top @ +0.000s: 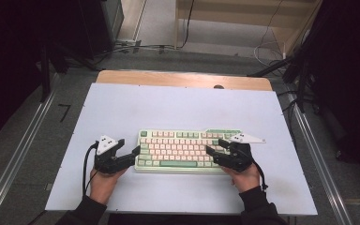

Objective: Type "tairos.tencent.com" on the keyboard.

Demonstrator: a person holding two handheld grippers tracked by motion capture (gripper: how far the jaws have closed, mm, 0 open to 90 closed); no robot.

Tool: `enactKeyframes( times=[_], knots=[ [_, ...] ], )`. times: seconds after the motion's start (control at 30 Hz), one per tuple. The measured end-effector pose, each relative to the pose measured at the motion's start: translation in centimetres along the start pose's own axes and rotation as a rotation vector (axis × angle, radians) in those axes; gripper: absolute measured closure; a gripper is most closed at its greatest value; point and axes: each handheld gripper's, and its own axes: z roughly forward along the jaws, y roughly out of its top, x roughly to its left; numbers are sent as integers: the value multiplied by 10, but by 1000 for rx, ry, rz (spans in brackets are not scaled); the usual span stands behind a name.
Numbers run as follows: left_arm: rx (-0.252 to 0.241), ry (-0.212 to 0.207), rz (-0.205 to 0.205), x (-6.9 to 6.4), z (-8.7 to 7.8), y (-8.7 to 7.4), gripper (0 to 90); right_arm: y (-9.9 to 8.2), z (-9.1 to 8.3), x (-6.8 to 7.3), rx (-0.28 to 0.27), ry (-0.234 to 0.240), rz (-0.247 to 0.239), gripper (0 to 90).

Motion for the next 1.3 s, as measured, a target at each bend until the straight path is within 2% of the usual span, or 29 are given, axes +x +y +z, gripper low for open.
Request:
enactKeyframes(
  times=[0.2, 0.3, 0.33, 0.4, 0.53, 0.63, 0.73, 1.0, 1.3],
  knots=[
    [-2, 0, -3, 0, 0, 0, 297, -1, 3, 4, 8, 9, -8, 361],
    [-3, 3, -4, 0, 0, 0, 296, -2, 4, 6, 11, 7, -14, 403],
    [-5, 4, -5, 0, 0, 0, 296, -2, 4, 7, 11, 6, -15, 431],
    [-6, 4, -4, 0, 0, 0, 296, -2, 3, 9, 10, 9, -23, 556],
    [-5, 6, -2, 0, 0, -1, 297, -2, 3, 12, 13, 47, -42, 787],
    [-6, 2, -4, 0, -1, -1, 297, -3, 5, 16, 33, 74, -55, 874],
    [-6, 3, -7, 0, -1, -1, 297, -4, 10, 20, 64, 88, -71, 875],
    [-7, 1, -7, 0, -1, -1, 297, -9, 22, 30, 127, 84, -104, 874],
    [-5, 0, -2, -1, -1, -1, 297, -9, 22, 26, 131, 63, -96, 874]
  ],
)
